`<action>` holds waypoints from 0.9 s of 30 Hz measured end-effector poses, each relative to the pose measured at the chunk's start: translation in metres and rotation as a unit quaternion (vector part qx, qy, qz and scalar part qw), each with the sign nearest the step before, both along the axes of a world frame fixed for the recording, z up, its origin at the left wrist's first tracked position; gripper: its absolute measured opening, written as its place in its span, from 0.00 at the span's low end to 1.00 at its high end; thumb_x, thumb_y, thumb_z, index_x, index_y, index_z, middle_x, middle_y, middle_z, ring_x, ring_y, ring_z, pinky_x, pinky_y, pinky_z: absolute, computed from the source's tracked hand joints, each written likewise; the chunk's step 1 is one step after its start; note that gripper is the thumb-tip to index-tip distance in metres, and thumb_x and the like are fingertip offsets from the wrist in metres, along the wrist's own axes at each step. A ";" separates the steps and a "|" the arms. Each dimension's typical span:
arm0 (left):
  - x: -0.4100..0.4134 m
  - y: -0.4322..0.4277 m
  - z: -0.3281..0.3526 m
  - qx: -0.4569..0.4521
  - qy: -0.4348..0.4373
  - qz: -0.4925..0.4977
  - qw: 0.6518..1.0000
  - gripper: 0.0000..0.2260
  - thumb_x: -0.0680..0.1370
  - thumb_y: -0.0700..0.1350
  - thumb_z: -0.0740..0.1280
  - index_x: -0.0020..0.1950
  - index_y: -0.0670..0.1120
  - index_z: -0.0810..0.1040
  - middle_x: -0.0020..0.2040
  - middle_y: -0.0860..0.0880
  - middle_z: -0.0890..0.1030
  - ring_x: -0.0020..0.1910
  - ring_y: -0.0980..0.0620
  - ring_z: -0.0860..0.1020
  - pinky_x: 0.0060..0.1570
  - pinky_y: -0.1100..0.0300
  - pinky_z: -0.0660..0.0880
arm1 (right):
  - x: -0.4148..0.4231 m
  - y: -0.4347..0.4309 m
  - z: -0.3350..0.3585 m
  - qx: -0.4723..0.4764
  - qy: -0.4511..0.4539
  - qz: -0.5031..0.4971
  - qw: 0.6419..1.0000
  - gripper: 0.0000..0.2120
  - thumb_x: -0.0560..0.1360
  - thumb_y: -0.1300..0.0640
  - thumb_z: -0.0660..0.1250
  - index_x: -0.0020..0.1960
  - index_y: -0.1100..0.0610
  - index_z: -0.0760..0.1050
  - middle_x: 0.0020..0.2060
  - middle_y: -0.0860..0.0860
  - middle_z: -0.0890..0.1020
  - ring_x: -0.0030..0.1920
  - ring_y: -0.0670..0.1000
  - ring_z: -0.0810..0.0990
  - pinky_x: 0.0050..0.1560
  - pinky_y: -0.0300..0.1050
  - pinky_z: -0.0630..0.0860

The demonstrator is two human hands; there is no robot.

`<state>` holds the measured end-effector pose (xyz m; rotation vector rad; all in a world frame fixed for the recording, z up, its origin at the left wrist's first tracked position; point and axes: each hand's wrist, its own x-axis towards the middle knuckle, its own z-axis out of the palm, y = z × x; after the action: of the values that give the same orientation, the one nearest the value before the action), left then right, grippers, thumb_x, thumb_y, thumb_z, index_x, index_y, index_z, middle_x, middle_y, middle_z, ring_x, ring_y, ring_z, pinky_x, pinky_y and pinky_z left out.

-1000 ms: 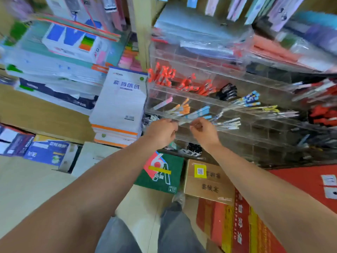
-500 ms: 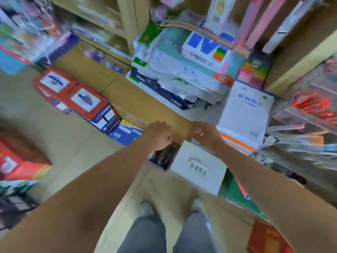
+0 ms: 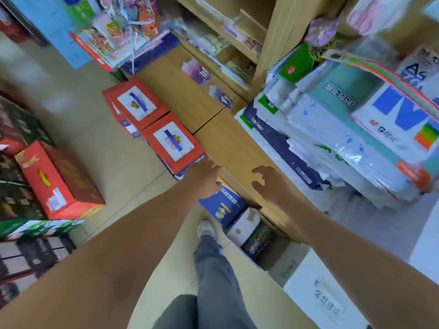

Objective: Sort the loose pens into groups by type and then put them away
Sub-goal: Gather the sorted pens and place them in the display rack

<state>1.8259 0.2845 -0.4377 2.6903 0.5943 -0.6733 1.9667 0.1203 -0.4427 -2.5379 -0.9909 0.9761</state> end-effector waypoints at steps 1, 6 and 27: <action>0.006 0.018 -0.003 -0.007 0.012 0.008 1.000 0.22 0.80 0.52 0.59 0.73 0.47 0.65 0.70 0.43 0.69 0.69 0.43 0.66 0.64 0.50 0.66 | 0.005 0.019 -0.006 -0.003 0.004 0.001 1.000 0.17 0.77 0.54 0.64 0.66 0.53 0.70 0.62 0.54 0.73 0.61 0.56 0.74 0.60 0.49 0.71; 0.032 0.105 -0.030 -0.011 0.032 0.010 0.999 0.20 0.80 0.52 0.58 0.71 0.46 0.67 0.67 0.43 0.71 0.67 0.43 0.67 0.62 0.51 0.67 | 0.028 0.106 -0.036 -0.019 0.028 0.013 0.999 0.19 0.78 0.54 0.63 0.68 0.53 0.69 0.63 0.54 0.72 0.58 0.56 0.75 0.60 0.48 0.72; 0.173 0.397 -0.227 0.007 0.099 -0.189 0.977 0.29 0.81 0.52 0.57 0.79 0.49 0.48 0.79 0.45 0.43 0.78 0.44 0.45 0.75 0.48 0.49 | 0.068 0.348 -0.229 -0.096 0.025 -0.153 0.983 0.31 0.76 0.56 0.65 0.76 0.52 0.57 0.78 0.50 0.50 0.74 0.56 0.58 0.66 0.51 0.66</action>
<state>1.9986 0.6818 -0.6650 2.7947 0.1247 -1.0473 2.0345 0.4679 -0.6722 -2.6983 -0.4913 1.0790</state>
